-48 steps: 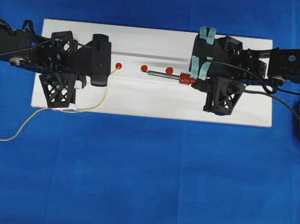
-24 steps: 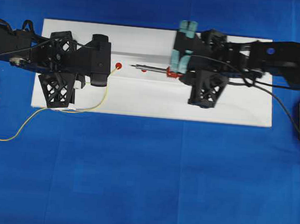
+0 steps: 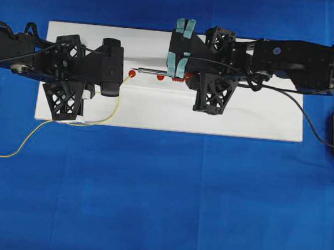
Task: Touch the tip of the soldering iron to the tip of the solder at the mark.
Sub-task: 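Move the iron tip leftward toward the solder tip near the left dot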
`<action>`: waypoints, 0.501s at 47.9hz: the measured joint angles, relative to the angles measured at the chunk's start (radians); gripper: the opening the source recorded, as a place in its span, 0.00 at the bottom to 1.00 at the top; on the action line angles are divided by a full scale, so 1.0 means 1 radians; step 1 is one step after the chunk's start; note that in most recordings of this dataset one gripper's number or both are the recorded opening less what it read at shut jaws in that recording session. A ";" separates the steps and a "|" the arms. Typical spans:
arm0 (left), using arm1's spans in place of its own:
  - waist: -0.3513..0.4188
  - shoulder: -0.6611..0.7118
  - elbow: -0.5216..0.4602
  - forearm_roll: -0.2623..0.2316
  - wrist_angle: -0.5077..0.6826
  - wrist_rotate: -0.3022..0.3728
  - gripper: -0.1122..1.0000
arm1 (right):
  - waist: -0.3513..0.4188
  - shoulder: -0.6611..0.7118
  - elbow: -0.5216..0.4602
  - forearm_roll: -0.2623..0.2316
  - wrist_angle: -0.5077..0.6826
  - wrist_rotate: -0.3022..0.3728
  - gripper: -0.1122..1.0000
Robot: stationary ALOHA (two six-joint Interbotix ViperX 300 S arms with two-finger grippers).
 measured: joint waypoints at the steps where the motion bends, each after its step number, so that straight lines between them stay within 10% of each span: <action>1: 0.000 0.002 0.000 -0.002 0.000 0.000 0.11 | 0.000 0.005 0.000 0.002 0.000 0.000 0.16; 24: 0.000 0.002 0.000 0.000 0.000 0.000 0.11 | 0.000 0.057 -0.021 0.002 0.009 0.000 0.16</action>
